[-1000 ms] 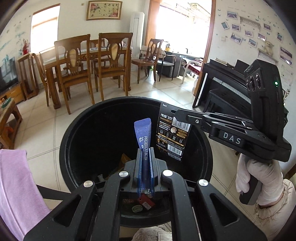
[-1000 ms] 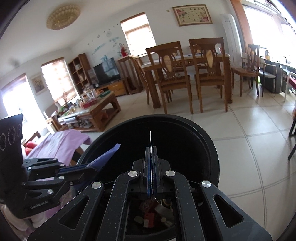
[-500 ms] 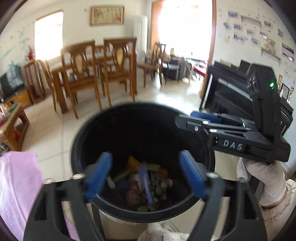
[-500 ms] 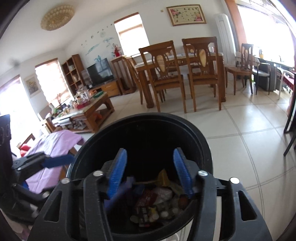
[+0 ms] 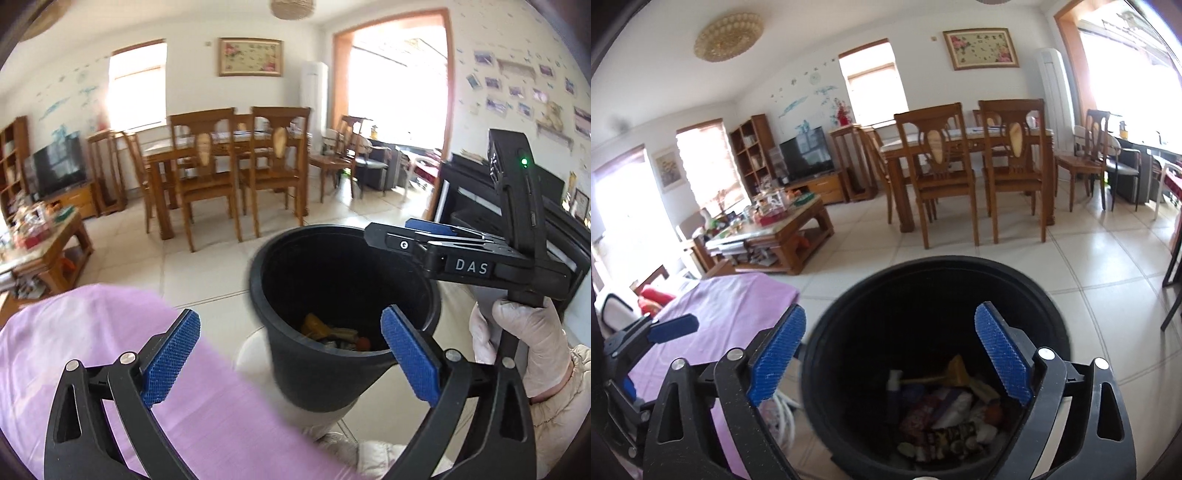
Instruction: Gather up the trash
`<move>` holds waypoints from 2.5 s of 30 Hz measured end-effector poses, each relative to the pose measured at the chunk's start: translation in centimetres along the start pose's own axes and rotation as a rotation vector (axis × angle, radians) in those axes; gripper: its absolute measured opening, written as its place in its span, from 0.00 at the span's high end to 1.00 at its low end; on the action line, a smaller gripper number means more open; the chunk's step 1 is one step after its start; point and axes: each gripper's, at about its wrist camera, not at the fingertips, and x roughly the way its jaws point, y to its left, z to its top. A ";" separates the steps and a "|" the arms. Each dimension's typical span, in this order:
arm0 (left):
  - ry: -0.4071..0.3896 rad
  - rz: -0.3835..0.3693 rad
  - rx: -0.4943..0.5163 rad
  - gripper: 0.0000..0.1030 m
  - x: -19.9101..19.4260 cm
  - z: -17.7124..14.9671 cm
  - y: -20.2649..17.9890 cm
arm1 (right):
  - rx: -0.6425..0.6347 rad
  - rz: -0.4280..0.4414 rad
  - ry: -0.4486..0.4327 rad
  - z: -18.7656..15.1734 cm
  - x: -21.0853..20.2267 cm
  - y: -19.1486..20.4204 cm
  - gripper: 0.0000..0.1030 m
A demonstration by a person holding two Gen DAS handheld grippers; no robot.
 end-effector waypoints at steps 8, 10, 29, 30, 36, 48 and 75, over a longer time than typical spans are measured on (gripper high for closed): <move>-0.063 0.219 -0.145 0.05 -7.1 -3.3 8.3 | -0.098 0.085 0.010 0.3 3.2 13.6 0.05; -0.098 0.299 -0.188 0.05 -9.3 -4.4 10.7 | -0.116 0.106 0.005 0.3 3.9 17.2 0.05; -0.194 0.741 -0.455 0.05 -18.7 -11.9 22.0 | -0.360 0.231 -0.181 -6.7 7.7 39.7 0.05; -0.187 0.742 -0.466 0.05 -18.9 -12.3 22.4 | -0.363 0.232 -0.191 -6.8 7.4 39.8 0.05; -0.171 0.756 -0.495 0.05 -19.1 -12.9 22.8 | -0.331 0.262 -0.215 -7.1 5.9 38.6 0.05; -0.186 0.801 -0.351 0.05 -18.7 -12.1 20.7 | -0.299 0.302 -0.194 -6.7 5.8 37.2 0.05; -0.156 0.795 -0.339 0.05 -18.5 -12.3 21.6 | -0.179 0.326 -0.154 -5.4 6.2 34.4 0.05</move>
